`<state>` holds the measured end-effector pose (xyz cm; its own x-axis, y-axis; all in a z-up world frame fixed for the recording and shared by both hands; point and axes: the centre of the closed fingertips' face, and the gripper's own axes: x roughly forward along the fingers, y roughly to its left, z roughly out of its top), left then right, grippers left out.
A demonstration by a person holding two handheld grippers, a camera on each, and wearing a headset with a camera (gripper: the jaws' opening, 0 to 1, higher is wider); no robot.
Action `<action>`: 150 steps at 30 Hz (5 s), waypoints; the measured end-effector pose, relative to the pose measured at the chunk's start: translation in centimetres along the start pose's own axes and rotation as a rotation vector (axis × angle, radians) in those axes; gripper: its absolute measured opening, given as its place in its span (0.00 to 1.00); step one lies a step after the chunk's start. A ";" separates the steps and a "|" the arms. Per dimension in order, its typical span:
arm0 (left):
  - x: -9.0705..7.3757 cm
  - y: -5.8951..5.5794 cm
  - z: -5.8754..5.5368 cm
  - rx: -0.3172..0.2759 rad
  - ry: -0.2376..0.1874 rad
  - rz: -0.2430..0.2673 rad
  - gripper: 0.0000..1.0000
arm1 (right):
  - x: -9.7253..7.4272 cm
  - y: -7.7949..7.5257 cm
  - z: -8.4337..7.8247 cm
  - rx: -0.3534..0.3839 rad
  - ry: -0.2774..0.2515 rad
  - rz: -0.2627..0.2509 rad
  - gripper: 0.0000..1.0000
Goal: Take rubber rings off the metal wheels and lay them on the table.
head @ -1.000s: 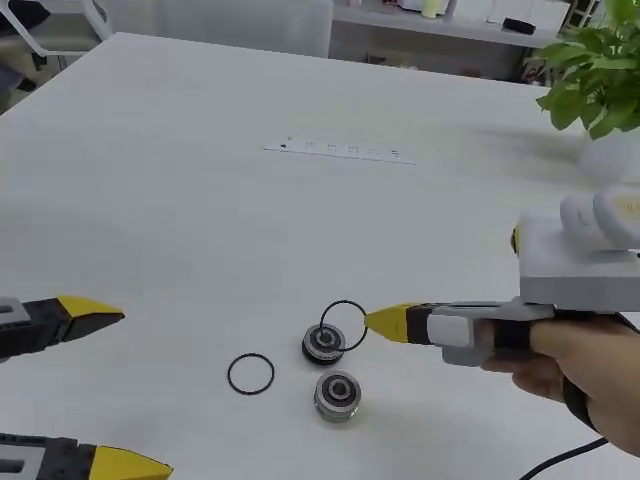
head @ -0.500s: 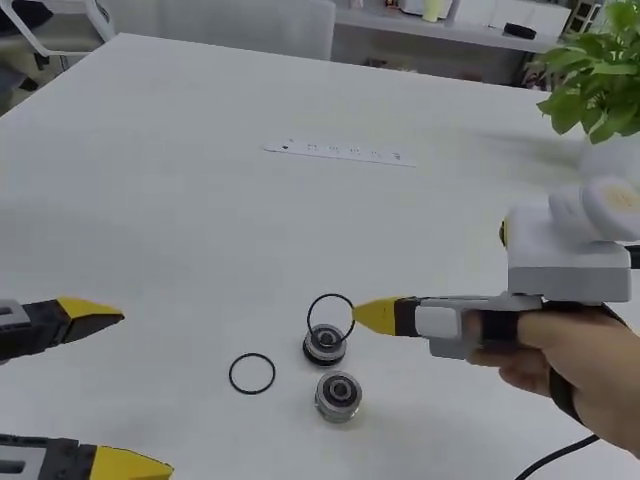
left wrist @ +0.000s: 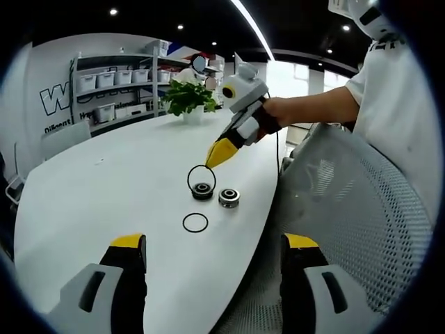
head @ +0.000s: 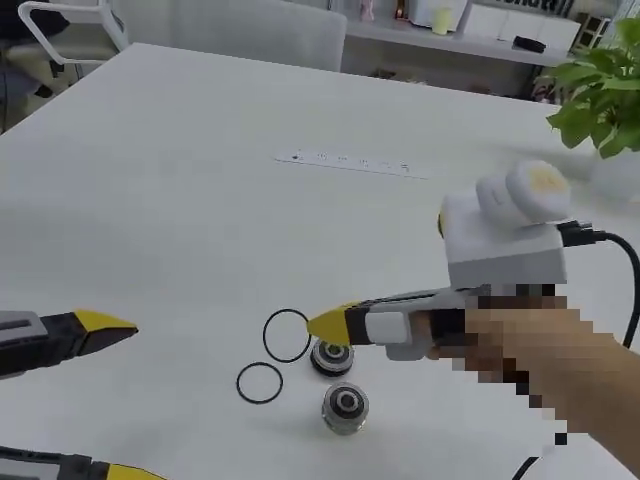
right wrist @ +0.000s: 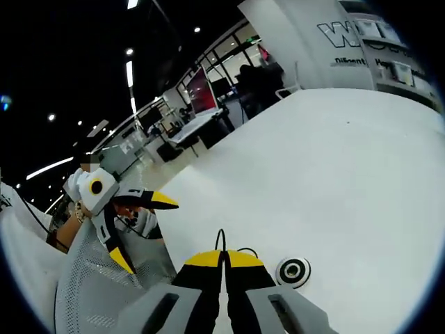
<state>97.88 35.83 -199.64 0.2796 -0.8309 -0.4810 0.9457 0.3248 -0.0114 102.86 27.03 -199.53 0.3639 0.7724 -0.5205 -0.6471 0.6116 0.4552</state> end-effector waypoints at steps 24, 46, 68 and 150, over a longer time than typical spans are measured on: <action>0.0 0.6 -1.2 -0.056 0.025 0.037 0.75 | 3.3 -1.5 -5.2 0.017 0.084 -0.035 0.00; 0.0 0.8 -1.4 -0.069 0.032 0.042 0.74 | 3.5 -3.2 -6.0 -0.085 0.131 -0.122 0.01; 0.1 0.4 -1.8 -0.057 0.059 0.022 0.75 | 0.7 -3.5 -1.3 -0.124 -0.028 -0.111 0.13; 18.0 2.2 2.8 0.233 0.096 -0.172 0.11 | -0.4 -8.9 -5.7 -0.309 0.099 -0.179 0.19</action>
<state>105.44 20.26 -205.88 0.1054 -0.8148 -0.5701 0.9935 0.0615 0.0958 104.69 20.29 -207.45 0.4326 0.6285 -0.6464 -0.7565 0.6431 0.1190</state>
